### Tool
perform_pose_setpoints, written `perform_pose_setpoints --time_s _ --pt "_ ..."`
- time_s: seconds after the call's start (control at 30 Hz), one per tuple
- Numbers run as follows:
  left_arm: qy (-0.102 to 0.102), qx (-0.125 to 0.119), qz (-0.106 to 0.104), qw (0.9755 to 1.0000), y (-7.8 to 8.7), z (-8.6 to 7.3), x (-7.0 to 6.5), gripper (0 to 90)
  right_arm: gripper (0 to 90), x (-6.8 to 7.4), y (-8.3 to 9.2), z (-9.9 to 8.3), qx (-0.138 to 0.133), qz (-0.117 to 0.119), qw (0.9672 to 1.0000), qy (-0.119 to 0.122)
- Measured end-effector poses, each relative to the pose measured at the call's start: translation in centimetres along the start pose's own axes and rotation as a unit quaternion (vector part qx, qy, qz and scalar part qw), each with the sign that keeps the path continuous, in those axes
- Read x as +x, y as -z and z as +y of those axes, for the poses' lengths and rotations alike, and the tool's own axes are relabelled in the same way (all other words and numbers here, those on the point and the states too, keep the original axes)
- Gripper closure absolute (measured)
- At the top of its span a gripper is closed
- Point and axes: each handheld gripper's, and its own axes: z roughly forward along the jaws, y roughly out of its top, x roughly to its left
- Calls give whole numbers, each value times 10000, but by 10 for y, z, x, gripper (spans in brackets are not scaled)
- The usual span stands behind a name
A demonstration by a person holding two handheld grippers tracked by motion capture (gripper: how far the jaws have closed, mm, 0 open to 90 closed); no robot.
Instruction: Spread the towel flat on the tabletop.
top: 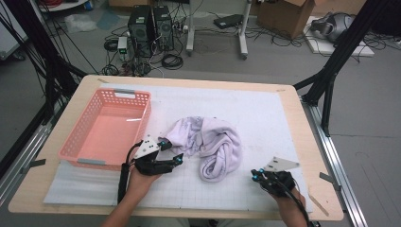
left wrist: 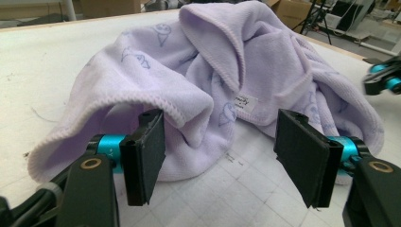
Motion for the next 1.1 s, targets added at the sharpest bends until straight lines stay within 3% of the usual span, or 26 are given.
perform_pose_setpoints --time_s 0.1,0.2,0.3,0.4,0.53,0.67,0.73,0.93,1.1 --pt "11 25 -3 10000 -3 -1 0 349 877 -6 15 -9 -217 -82 9996 -130" --pt "-16 6 -8 10000 -4 0 0 349 672 -6 17 -3 -501 -67 9983 -283" --pt "-20 4 6 10000 -4 0 0 349 502 1 1 9 -631 -19 9976 -268" --pt "-25 2 6 10000 -4 0 1 349 440 13 -21 29 -698 130 9974 -89" --pt "-33 2 -8 10000 -4 0 1 350 478 26 -50 55 -661 236 9975 100" --pt "-32 2 -11 10000 -3 0 1 350 793 29 -71 59 -108 299 9989 337" --pt "-32 13 -15 10000 -3 0 2 351 871 27 -64 55 -162 354 9987 339" --pt "-22 18 -10 10000 -4 0 1 353 884 17 -28 31 -298 306 9987 290" --pt "-8 2 17 10000 -2 0 2 354 886 9 1 5 -165 102 9995 235"
